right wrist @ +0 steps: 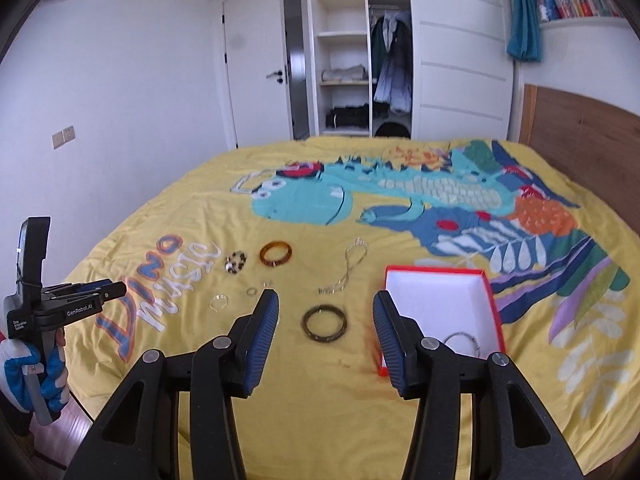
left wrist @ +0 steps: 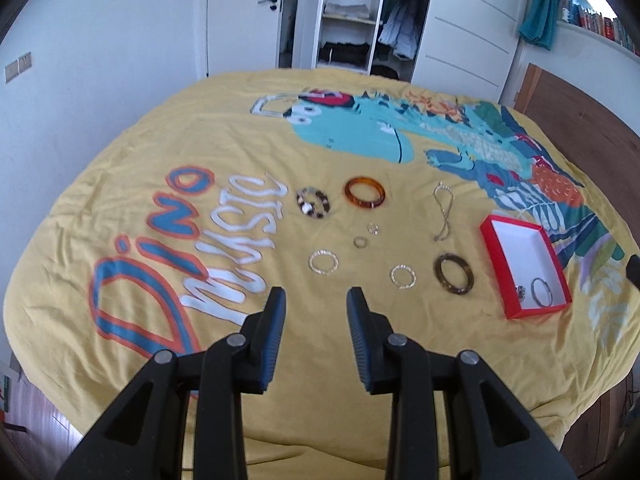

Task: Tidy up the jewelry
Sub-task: 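Withdraw both tools from the box toward the remaining jewelry, then grasp the twisted silver hoop with the left tool while the right tool grasps the dark bangle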

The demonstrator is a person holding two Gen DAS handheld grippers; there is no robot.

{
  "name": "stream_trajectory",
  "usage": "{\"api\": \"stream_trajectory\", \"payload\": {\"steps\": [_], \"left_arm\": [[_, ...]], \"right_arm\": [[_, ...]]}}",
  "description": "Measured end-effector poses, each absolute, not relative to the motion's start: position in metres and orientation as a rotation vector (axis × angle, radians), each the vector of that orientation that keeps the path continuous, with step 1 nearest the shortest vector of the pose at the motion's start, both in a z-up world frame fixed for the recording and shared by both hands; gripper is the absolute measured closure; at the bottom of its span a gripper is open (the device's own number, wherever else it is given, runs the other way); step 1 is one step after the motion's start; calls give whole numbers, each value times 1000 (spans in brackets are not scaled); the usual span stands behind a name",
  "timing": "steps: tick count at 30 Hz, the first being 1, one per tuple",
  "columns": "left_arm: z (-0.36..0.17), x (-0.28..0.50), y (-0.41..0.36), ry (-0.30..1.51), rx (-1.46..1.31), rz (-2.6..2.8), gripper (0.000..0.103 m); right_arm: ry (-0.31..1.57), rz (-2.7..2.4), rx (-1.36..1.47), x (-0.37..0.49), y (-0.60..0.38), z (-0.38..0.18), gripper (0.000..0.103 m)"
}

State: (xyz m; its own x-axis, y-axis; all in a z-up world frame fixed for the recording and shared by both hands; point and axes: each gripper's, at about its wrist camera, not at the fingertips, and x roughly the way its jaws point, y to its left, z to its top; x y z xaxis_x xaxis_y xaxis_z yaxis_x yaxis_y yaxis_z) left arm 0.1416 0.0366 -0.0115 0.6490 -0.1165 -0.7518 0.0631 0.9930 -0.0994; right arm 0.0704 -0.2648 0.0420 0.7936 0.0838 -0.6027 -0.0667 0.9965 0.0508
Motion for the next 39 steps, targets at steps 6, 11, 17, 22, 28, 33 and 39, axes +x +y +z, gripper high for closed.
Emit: {"api": "stream_trajectory", "payload": {"steps": [6,11,17,22,28,33,39], "left_arm": [[-61,168,12,928,-75,-145,73],[-90,195,-13,974,-63,-194,73],[-119,233,-44,1023,-70,-234,73],[-143,260,-65,1065,-60,-263,73],[-170,279,-80,1106,-15,-274,74],[-175,286,-76,1084,1,-248,92],[-178,283,-66,1057,-33,-263,99]], "right_arm": [[751,107,54,102,-267,-11,54],[815,153,47,135,-262,-49,54],[875,241,25,176,-250,-86,54],[916,296,-5,208,-243,-111,54],[961,335,-27,234,-238,-135,54],[1012,357,-47,250,-233,-158,62],[1049,393,-85,262,-223,-177,77]]}}
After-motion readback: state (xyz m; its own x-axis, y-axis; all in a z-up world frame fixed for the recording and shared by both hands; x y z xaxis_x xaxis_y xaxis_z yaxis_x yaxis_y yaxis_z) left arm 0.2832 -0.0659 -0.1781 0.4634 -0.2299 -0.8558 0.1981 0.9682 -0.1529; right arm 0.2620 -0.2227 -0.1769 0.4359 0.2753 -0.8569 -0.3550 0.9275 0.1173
